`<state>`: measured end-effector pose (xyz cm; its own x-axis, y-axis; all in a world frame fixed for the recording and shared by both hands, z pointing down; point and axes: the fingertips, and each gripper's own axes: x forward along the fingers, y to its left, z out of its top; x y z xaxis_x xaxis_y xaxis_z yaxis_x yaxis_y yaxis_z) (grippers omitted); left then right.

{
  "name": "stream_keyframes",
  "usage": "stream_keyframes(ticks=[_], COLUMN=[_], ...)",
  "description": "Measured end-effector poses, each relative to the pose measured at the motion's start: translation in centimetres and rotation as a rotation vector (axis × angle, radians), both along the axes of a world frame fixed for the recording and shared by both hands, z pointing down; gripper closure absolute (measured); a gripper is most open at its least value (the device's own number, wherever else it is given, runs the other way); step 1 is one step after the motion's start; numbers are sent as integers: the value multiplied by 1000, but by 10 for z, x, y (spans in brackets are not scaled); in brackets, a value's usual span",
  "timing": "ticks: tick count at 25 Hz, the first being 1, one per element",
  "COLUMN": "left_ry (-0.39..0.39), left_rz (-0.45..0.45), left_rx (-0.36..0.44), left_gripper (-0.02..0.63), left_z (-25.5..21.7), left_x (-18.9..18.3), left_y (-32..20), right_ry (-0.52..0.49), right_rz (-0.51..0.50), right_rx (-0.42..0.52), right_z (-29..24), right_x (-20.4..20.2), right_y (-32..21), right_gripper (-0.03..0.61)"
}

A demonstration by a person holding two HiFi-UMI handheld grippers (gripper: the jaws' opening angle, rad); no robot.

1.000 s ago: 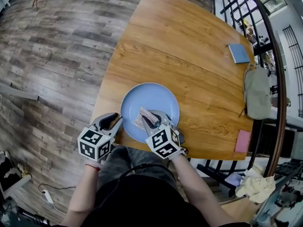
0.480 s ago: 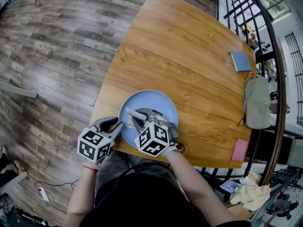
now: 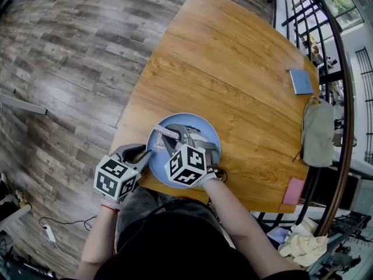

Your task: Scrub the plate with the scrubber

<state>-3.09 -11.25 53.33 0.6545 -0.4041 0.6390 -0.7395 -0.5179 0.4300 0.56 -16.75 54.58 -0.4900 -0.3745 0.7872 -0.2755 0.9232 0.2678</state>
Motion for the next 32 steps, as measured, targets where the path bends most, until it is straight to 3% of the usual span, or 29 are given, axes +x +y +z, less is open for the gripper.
stream_keyframes(ticks=[5, 13, 32], left_ry=[-21, -36, -53], left_rz=[-14, -14, -16], left_rx=[-1, -9, 15], left_gripper=[537, 537, 537], left_z=[1, 1, 1], left_x=[-1, -2, -2], left_y=[-1, 0, -1], right_ry=[19, 129, 280], right_rz=[30, 102, 368], right_rx=[71, 186, 128], right_z=[0, 0, 2], right_x=[16, 54, 147], right_y=[-20, -41, -13], right_gripper=[509, 514, 515])
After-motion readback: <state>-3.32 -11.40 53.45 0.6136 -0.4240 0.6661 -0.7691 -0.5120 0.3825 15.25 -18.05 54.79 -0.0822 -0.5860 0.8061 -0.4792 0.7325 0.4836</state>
